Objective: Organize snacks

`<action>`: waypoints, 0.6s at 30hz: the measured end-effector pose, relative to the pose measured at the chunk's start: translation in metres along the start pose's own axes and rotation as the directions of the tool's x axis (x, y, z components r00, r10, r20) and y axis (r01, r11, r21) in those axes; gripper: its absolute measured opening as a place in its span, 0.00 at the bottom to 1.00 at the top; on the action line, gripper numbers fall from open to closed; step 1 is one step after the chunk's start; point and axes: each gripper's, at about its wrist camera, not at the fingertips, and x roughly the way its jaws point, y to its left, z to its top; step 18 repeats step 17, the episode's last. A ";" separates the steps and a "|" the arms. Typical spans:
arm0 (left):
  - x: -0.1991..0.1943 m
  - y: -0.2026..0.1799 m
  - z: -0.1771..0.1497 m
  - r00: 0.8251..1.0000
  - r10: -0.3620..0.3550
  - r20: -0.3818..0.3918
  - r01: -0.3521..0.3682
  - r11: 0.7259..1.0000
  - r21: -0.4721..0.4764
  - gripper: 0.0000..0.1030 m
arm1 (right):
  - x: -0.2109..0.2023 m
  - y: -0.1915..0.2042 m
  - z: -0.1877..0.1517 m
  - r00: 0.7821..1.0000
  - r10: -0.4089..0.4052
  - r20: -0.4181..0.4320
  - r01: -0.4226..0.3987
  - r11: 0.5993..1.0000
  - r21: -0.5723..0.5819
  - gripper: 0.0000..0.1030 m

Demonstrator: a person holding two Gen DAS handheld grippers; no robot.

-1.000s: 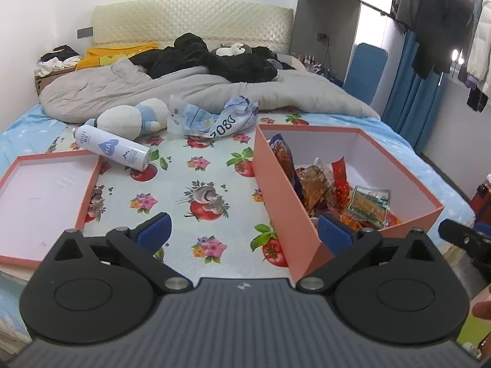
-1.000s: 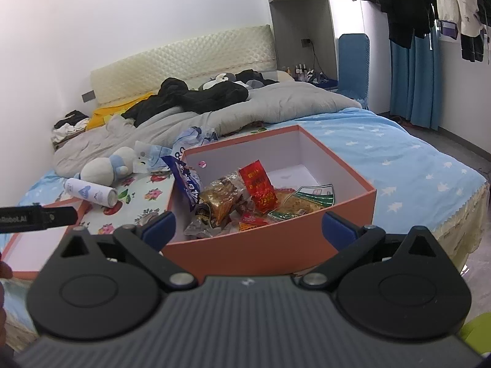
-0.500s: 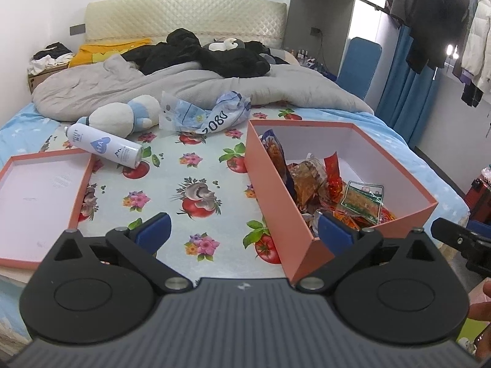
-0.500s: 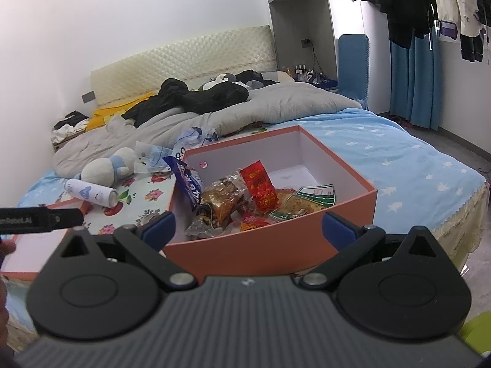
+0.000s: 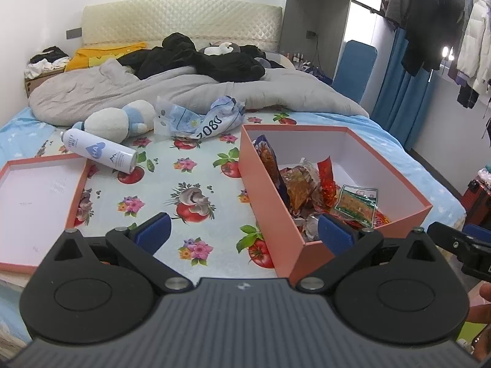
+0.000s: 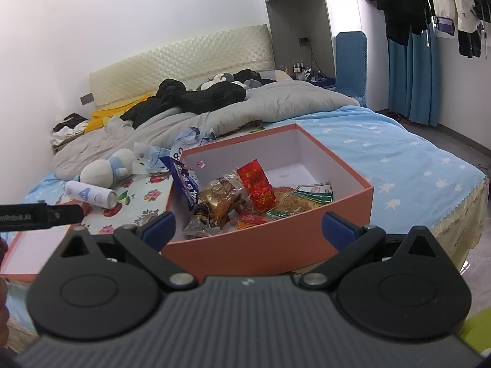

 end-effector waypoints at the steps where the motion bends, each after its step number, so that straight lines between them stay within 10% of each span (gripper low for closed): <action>1: 0.000 0.000 0.000 1.000 0.002 0.001 -0.002 1.000 0.001 1.00 | -0.001 0.000 0.000 1.000 0.001 0.003 -0.001 1.000 0.000 1.00; 18: -0.006 0.001 0.003 1.000 -0.019 0.012 0.019 1.000 -0.007 1.00 | -0.001 0.004 0.001 1.000 0.008 0.008 -0.008 1.000 -0.001 1.00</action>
